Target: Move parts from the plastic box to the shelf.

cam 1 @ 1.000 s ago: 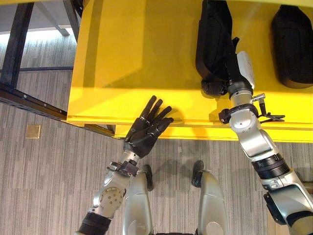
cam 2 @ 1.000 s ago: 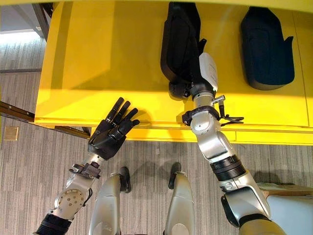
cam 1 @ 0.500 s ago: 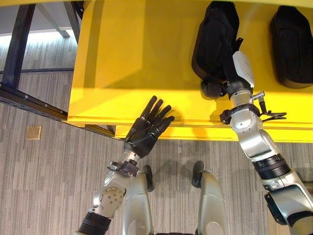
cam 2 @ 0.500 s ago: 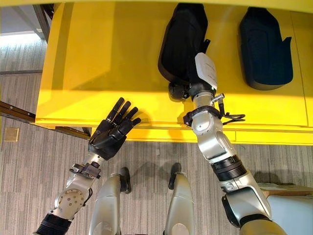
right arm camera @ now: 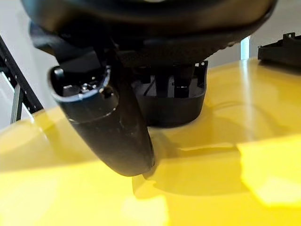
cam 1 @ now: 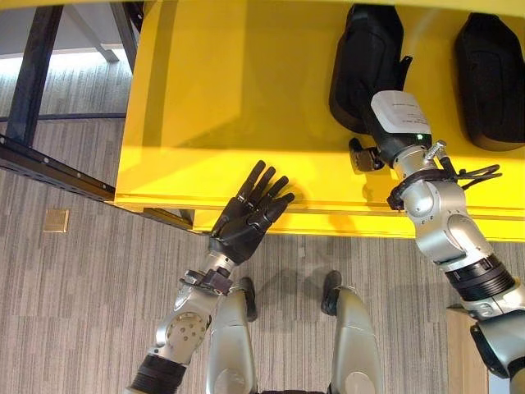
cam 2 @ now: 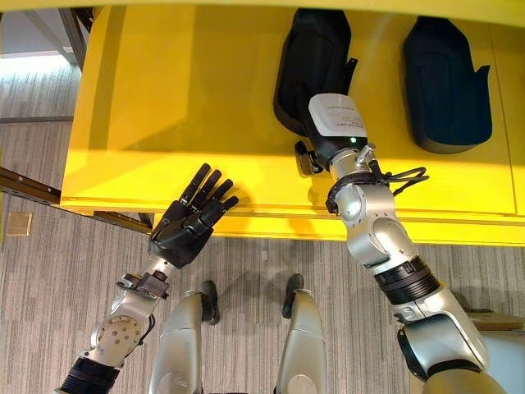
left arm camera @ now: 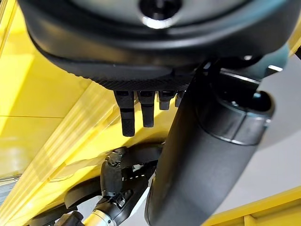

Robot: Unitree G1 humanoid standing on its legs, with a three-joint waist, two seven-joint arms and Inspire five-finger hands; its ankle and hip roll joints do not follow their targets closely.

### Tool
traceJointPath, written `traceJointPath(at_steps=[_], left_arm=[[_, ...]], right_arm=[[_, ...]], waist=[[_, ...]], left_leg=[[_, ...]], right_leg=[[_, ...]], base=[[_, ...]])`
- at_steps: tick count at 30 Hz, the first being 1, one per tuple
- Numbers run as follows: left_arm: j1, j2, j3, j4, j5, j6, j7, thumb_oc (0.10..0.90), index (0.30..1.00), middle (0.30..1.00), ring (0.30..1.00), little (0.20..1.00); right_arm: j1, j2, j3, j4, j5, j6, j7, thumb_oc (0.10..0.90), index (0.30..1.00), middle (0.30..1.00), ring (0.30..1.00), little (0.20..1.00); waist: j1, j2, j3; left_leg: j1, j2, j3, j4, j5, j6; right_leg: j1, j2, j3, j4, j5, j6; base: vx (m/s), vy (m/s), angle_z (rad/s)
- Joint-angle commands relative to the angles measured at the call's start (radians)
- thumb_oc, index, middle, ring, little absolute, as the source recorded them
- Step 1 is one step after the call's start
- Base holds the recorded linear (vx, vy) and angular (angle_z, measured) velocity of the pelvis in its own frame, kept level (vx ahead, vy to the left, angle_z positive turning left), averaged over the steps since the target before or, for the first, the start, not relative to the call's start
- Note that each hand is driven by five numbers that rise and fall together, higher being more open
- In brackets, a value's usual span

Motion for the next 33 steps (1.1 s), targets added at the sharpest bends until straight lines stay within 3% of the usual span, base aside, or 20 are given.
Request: traceJointPath(at_steps=[1, 33], left_arm=[[0.015, -0.005, 0.043, -0.083, -0.014, -0.012, -0.034, 0.900, 1.000, 1.000, 1.000, 1.000], [0.049, 0.015, 0.075, -0.098, -0.029, 0.007, -0.043, 0.900, 1.000, 1.000, 1.000, 1.000]], right_arm=[[0.010, -0.076, -0.019, 0.005, -0.051, 0.016, 0.008, 0.900, 1.000, 1.000, 1.000, 1.000], [0.070, -0.142, -0.022, -0.091, -0.165, -0.045, 0.071, 0.900, 1.000, 1.000, 1.000, 1.000]], waist=[[0.009, -0.004, -0.010], [0.005, -0.009, -0.010]], left_leg=[[0.068, -0.027, -0.025, -0.053, -0.017, 0.037], [0.059, -0.022, -0.023, -0.032, -0.031, 0.041]], right_leg=[[0.083, 0.037, -0.011, 0.155, -0.174, -0.021], [0.077, 0.042, -0.010, 0.165, -0.182, -0.022]], base=[[0.02, -0.016, -0.06], [0.00, -0.001, 0.00]])
